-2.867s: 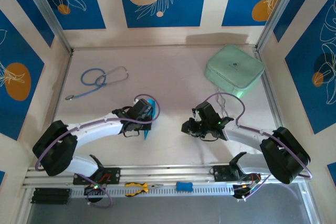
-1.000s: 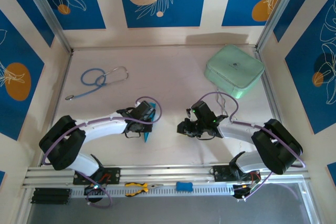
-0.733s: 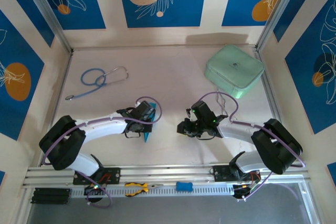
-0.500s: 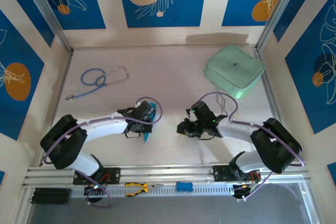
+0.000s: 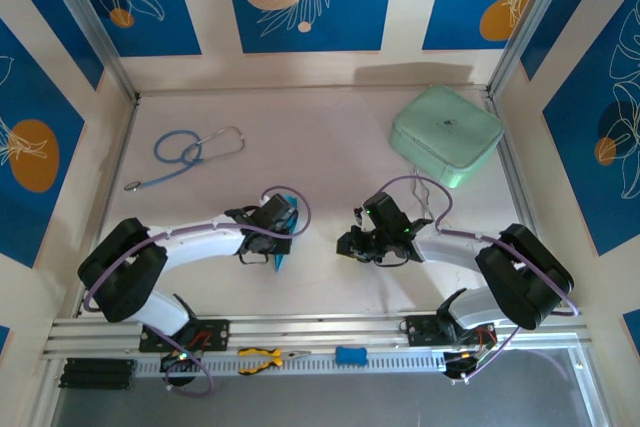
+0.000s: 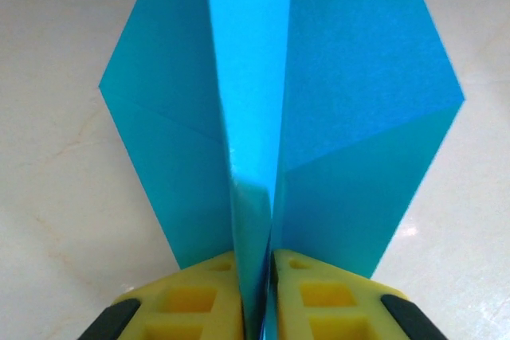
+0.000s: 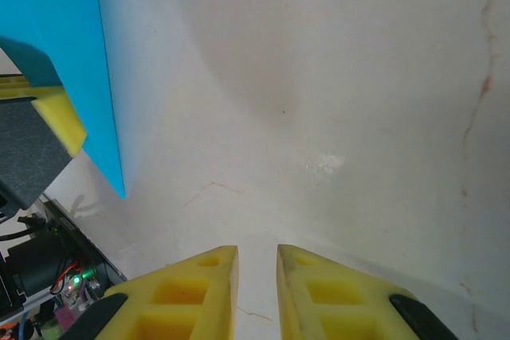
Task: Fold a paper plane with a square sheet of paper (pick it up from the middle)
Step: Move the paper plane to the center of the table.
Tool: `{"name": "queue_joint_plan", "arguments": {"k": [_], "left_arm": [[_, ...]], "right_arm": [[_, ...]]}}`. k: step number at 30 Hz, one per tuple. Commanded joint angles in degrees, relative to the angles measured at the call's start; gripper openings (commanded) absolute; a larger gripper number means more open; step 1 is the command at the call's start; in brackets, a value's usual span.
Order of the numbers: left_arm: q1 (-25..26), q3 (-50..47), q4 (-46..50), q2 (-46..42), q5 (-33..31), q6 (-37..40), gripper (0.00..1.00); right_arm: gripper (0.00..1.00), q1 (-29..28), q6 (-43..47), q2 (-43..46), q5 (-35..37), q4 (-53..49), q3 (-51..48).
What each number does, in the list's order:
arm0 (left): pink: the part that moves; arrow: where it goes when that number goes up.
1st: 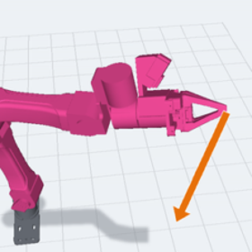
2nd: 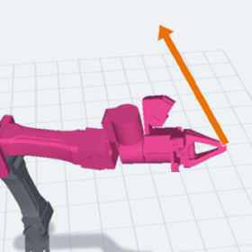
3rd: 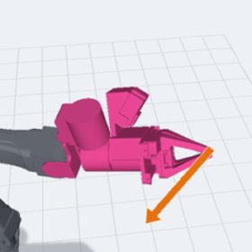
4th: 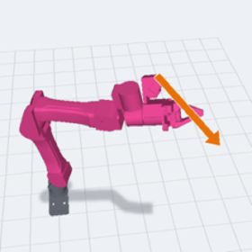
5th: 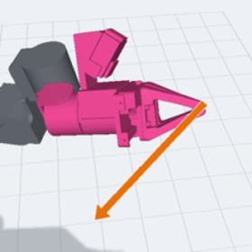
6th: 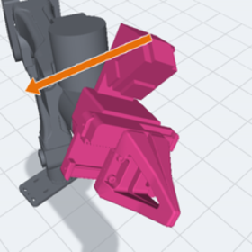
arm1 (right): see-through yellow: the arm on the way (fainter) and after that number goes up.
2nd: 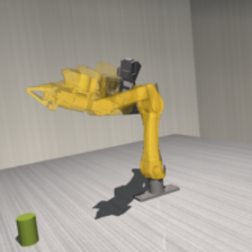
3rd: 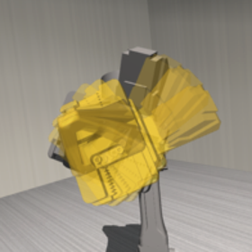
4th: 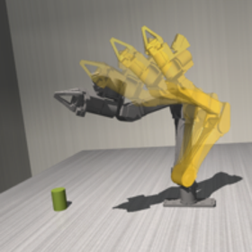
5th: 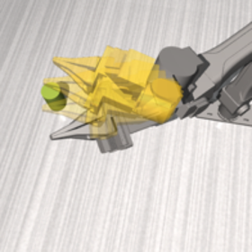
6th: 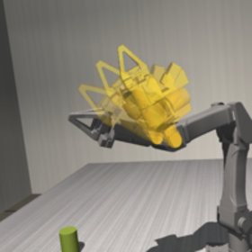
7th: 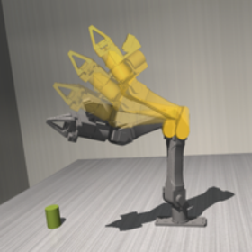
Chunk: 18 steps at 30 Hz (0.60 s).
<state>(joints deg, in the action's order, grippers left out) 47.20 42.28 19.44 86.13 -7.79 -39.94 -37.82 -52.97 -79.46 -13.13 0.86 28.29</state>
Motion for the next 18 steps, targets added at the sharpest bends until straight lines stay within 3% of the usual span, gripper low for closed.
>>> {"name": "queue_joint_plan", "arguments": {"k": [1,18], "left_arm": [[0.83,1.46,1.13,1.70,-0.33,0.39,0.18],[5.78,5.79,6.64,8.62,-7.35,-4.23,0.24]], "right_arm": [[0.21,-0.15,0.68,-0.44,-1.44,0.19,1.16],[0.22,0.37,1.64,2.75,0.04,-2.36,0.80]]}}
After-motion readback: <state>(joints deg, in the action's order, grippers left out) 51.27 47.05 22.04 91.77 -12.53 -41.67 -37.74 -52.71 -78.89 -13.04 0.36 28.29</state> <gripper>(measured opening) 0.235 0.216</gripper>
